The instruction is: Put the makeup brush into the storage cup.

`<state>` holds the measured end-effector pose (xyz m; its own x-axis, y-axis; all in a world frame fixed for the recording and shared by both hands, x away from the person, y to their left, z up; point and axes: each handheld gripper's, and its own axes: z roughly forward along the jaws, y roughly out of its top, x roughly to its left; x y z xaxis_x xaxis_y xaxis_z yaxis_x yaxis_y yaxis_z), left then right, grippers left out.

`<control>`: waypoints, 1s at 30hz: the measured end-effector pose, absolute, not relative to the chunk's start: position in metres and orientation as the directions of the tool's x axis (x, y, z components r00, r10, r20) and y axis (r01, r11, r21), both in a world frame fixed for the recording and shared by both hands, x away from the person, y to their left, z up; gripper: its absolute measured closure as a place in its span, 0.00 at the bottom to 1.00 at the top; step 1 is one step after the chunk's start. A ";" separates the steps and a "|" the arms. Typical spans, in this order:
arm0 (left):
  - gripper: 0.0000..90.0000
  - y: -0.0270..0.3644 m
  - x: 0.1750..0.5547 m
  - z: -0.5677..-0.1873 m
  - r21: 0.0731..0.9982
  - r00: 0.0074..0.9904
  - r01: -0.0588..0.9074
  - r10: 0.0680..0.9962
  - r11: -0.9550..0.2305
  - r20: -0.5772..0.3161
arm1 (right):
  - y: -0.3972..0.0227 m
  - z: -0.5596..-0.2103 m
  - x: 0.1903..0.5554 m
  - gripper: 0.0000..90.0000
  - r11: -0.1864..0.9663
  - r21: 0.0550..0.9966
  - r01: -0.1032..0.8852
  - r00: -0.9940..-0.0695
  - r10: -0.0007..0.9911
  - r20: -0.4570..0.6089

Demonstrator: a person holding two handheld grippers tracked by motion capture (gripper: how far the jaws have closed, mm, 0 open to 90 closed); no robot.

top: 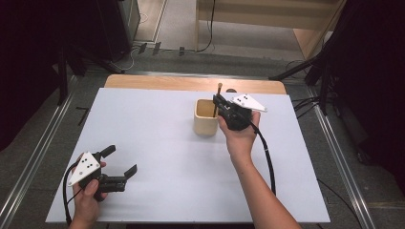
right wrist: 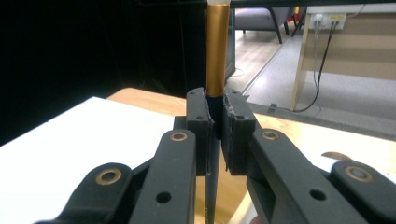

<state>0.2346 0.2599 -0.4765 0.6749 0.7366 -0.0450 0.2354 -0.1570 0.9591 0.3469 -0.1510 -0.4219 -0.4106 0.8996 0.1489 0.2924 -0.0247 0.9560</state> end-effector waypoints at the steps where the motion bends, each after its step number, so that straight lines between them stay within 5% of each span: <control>1: 0.00 0.260 0.235 -0.477 0.959 0.675 0.235 0.736 -0.158 -0.045 | -0.151 -0.424 0.347 0.94 -0.022 0.955 0.296 -0.408 0.901 0.148; 20: 0.00 0.258 0.235 -0.477 0.957 0.678 0.237 0.734 -0.168 -0.040 | -0.148 -0.449 0.351 0.93 0.016 0.934 0.357 -0.396 0.908 0.136; 30: 0.00 0.258 0.235 -0.477 0.957 0.681 0.236 0.731 -0.168 -0.040 | -0.155 -0.439 0.340 0.63 0.026 0.935 0.354 -0.414 0.901 0.131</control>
